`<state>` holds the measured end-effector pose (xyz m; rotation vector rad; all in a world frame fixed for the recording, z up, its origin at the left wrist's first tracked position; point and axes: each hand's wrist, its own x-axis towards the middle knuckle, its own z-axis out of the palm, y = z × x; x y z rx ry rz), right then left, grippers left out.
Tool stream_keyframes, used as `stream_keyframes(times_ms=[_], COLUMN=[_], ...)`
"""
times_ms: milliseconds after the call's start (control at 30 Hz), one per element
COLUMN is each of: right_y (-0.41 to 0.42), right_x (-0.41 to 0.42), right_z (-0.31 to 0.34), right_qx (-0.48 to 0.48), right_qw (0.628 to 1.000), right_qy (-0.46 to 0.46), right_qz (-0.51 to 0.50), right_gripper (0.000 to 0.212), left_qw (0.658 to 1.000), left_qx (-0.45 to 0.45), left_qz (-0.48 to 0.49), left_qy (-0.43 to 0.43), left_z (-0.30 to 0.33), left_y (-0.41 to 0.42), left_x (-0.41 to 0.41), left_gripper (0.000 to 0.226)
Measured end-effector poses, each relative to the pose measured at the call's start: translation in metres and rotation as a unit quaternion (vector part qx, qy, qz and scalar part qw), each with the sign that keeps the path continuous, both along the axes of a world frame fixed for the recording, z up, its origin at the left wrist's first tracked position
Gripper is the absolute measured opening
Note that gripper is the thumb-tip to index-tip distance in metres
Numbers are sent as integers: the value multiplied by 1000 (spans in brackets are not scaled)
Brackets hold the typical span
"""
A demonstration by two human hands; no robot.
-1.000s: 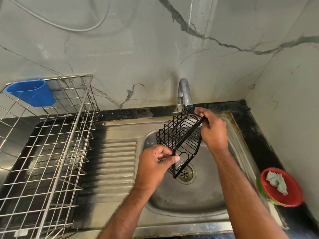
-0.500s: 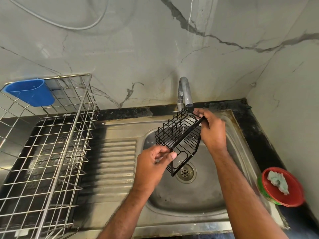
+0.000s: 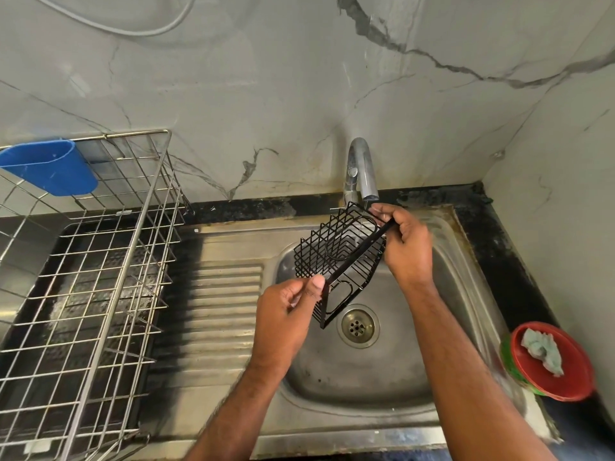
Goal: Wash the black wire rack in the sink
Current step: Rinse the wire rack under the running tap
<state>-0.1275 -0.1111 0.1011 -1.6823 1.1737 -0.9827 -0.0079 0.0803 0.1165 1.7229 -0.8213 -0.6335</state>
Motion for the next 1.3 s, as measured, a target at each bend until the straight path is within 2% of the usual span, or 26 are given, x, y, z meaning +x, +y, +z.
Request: stream_keyframes(times_ms=[67, 233, 467, 600, 800, 1067, 1300], right_y=[-1, -3, -12, -15, -16, -14, -9], right_x=[2, 4, 10, 14, 24, 31, 33], right_z=[-3, -5, -8, -9, -7, -2, 2], right_qx=[5, 29, 39, 59, 73, 71, 78], right_qw=[1000, 998, 996, 994, 992, 993, 984], right_qy=[-13, -52, -74, -87, -91, -93, -147], right_qz=[2, 2, 15, 26, 39, 35, 60], right_gripper=[49, 48, 44, 39, 53, 41, 36], left_qw=[1000, 999, 998, 997, 995, 992, 991], left_qx=[-13, -20, -3, -14, -12, -15, -17], left_qz=[2, -20, -56, -72, -93, -102, -101], left_qy=[-4, -17, -4, 13, 44, 76, 90], left_z=[-1, 1, 3, 3, 3, 1, 5], left_y=[0, -1, -4, -4, -4, -5, -3], left_x=[1, 0, -1, 0, 1, -2, -6], left_gripper=[70, 63, 20, 12, 10, 17, 13])
